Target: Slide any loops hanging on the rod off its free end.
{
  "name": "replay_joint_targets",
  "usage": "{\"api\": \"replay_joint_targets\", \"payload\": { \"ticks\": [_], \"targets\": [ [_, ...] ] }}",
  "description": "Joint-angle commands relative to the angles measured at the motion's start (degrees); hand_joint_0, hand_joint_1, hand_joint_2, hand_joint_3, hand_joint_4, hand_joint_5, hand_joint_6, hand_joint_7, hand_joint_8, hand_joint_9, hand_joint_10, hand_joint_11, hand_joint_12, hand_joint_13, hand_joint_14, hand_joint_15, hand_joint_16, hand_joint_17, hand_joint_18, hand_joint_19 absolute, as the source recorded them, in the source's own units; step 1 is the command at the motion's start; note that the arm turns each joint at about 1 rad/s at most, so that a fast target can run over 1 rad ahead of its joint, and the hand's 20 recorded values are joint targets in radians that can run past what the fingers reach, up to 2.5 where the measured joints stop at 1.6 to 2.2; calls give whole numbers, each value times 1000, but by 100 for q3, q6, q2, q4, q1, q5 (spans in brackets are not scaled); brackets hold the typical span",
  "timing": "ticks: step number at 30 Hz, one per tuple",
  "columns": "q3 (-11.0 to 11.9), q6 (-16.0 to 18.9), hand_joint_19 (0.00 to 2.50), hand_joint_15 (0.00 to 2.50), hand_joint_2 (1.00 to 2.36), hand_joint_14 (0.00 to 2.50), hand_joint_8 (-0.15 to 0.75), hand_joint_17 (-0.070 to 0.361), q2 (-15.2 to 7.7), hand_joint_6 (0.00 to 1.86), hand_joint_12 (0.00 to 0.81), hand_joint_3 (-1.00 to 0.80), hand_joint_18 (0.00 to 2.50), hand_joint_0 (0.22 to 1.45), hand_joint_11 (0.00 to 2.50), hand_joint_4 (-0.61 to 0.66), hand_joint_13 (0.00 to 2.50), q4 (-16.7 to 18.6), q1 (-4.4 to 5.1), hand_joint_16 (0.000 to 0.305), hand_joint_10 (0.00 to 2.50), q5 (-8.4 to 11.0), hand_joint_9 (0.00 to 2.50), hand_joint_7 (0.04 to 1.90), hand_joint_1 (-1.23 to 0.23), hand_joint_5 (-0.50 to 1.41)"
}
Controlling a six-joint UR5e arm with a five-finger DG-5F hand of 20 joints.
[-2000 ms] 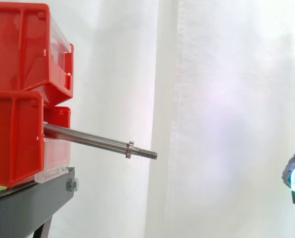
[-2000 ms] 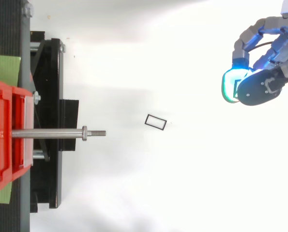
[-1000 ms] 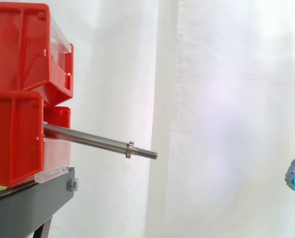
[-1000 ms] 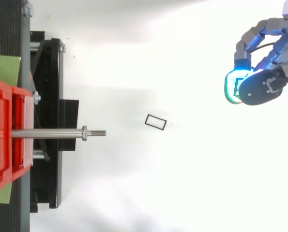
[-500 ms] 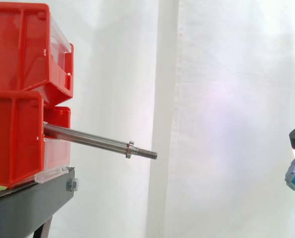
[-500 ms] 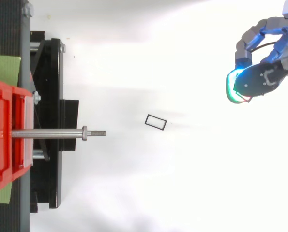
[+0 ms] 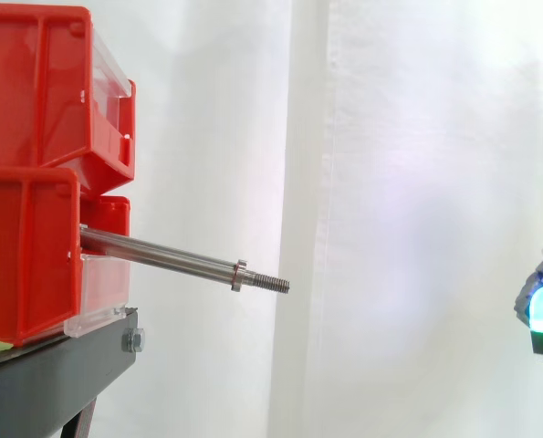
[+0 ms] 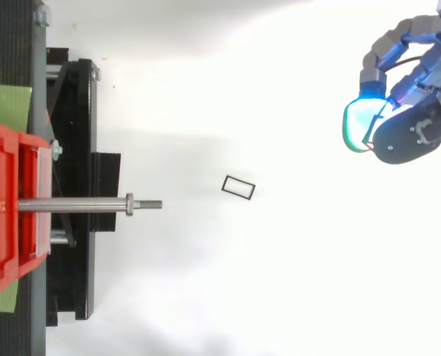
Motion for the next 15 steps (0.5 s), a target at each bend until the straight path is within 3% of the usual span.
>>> {"api": "replay_joint_targets", "payload": {
  "ticks": [1, 5, 15],
  "targets": [
    [144, -4, 425, 188, 1010, 7, 254, 106, -3, 915, 348, -346, 647, 650, 345, 111, 590, -229, -10, 47, 14, 2, 759, 826, -889, -192],
    [162, -4, 431, 189, 1007, 7, 256, 105, -3, 909, 345, -400, 648, 655, 351, 100, 589, -423, -19, 47, 14, -16, 771, 830, -880, -185],
    [162, -4, 460, 193, 1001, 7, 267, 102, -3, 881, 336, -482, 648, 597, 325, 87, 612, -423, -28, 45, 11, -7, 867, 914, -652, -143]
  ]
}}
